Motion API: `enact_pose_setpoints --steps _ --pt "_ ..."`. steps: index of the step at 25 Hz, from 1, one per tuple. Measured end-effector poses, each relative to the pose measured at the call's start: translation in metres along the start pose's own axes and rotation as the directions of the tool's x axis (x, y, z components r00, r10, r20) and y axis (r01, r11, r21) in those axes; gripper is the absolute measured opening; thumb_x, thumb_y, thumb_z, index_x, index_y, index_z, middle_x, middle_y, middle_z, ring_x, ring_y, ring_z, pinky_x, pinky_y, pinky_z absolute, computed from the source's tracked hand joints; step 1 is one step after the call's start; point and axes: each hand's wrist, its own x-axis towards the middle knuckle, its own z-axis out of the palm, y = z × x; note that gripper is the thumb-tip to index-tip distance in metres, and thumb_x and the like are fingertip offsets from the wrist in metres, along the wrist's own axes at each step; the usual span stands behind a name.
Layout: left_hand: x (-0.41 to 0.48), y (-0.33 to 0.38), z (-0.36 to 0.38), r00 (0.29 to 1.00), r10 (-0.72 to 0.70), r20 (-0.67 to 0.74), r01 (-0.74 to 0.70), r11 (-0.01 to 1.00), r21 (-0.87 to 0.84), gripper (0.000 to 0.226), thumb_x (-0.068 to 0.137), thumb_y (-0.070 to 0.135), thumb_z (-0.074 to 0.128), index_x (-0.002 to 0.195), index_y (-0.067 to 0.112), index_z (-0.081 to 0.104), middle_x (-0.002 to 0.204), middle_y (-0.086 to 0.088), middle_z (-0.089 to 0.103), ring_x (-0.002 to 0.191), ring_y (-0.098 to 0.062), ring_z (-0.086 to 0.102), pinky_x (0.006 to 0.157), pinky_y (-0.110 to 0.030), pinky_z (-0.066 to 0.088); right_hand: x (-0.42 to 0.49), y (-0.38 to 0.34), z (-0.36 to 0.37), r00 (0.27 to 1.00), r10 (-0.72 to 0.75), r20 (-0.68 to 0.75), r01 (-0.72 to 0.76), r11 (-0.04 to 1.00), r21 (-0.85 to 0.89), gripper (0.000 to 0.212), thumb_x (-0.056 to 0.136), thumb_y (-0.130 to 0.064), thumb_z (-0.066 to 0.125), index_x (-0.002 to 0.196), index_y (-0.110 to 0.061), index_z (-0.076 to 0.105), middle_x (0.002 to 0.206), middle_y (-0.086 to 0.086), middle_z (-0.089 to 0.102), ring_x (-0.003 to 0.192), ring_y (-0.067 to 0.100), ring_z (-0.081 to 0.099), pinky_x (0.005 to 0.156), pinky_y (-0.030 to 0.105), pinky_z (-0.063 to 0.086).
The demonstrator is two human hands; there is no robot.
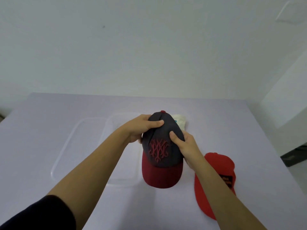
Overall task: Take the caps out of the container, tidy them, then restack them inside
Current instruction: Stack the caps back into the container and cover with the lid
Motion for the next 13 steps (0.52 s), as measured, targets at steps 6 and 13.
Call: enact_pose_setpoints --steps 6,13 --pt "-0.026 0.005 -0.060 0.996 0.091 -0.008 -0.090 0.994 0.065 0.034 0.089 0.029 0.062 0.119 0.014 0.061 0.109 -0.009 0.071 0.095 -0.025 0.070 0.072 -0.035 0.059 -0.007 -0.001 0.059 0.999 -0.030 -0.039 0.024 0.991 -0.132 0.030 0.099 -0.036 0.035 0.123 -0.023 0.047 0.109 -0.015 0.055 0.104 -0.002 0.051 0.089 0.009 0.034" --pt "-0.011 -0.042 -0.118 0.993 0.007 -0.116 0.001 0.997 0.071 0.034 0.086 0.034 0.065 0.116 0.018 0.063 0.108 -0.010 0.071 0.096 -0.030 0.068 0.084 -0.049 0.056 -0.016 0.080 0.115 0.962 0.243 -0.126 -0.272 0.804 -0.528 0.067 0.097 -0.039 0.036 0.149 -0.009 0.005 0.156 0.010 0.014 0.143 0.026 0.020 0.113 0.036 0.020"
